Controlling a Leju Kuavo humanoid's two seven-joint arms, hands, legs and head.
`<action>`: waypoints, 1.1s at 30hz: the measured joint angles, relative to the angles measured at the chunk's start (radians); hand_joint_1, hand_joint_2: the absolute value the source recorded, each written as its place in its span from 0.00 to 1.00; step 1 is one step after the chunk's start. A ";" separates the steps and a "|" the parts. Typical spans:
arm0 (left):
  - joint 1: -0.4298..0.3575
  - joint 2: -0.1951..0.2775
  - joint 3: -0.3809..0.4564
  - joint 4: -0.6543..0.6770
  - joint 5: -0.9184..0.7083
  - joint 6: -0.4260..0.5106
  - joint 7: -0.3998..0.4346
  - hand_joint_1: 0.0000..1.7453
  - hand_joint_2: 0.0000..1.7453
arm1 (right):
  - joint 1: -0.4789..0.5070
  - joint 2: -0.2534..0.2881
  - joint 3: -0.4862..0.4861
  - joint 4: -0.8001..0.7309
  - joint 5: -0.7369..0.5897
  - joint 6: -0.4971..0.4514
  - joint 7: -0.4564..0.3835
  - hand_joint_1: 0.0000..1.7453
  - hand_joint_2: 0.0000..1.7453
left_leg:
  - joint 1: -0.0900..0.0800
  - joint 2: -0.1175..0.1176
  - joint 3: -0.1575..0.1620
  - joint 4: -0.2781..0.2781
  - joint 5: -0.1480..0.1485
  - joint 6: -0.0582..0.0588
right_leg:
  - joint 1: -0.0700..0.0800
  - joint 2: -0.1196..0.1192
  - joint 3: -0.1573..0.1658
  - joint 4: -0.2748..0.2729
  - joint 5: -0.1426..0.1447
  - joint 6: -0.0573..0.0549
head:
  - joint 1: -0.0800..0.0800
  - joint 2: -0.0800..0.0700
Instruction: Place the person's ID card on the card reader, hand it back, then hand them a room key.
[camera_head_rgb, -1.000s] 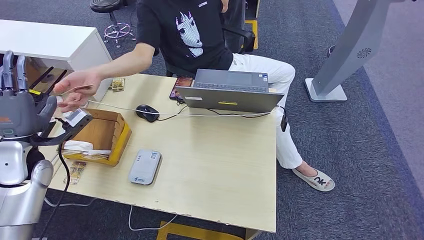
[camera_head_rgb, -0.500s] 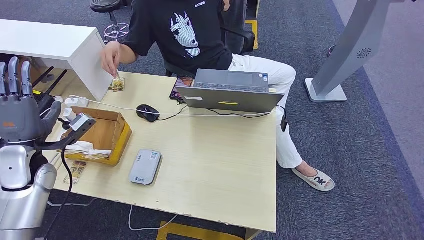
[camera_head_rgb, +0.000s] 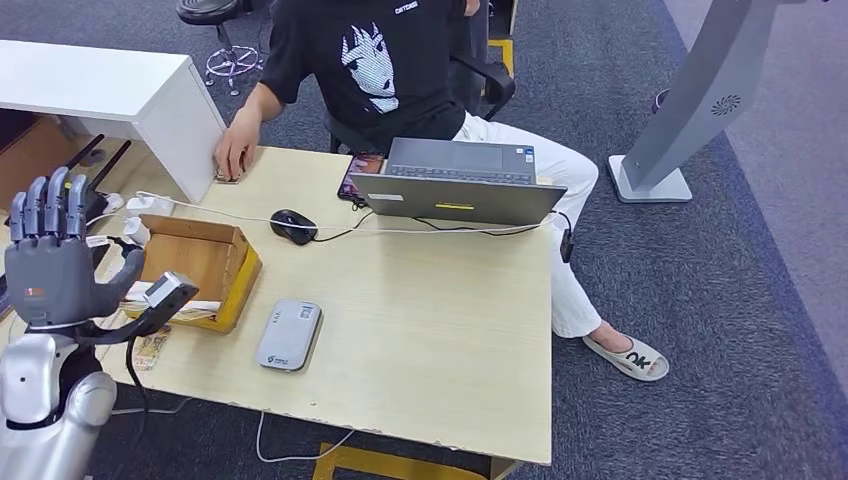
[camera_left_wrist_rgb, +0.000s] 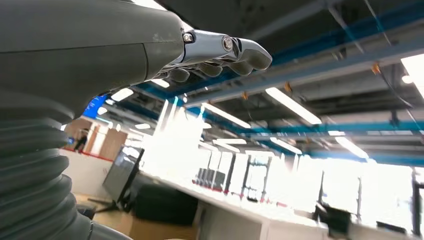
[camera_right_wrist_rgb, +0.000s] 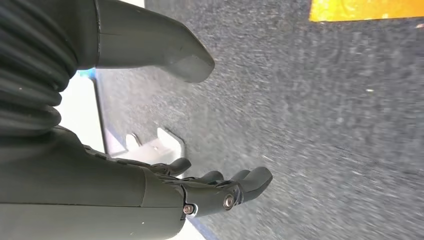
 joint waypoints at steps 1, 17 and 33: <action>0.040 0.000 0.004 -0.033 0.011 -0.012 -0.005 0.00 1.00 | 0.004 0.000 -0.003 0.000 -0.006 0.000 0.002 0.00 1.00 | 0.000 0.000 0.000 0.000 0.000 0.000 | 0.000 0.000 0.000 0.000 0.000 0.000 | 0.000 0.000; 0.497 0.022 -0.004 -0.429 -0.126 -0.176 0.012 0.00 1.00 | 0.019 0.034 -0.040 0.008 -0.068 -0.003 -0.059 0.00 1.00 | 0.000 0.000 0.000 0.000 -0.002 -0.001 | 0.000 0.000 0.000 0.000 -0.002 0.001 | 0.000 0.000; 0.487 0.205 -0.078 -0.367 -0.148 -0.304 0.163 0.00 1.00 | 0.019 0.038 -0.042 0.012 -0.077 0.019 0.002 0.00 1.00 | 0.000 -0.001 0.001 0.000 -0.002 -0.001 | 0.000 -0.001 0.001 0.000 -0.002 0.000 | 0.000 0.000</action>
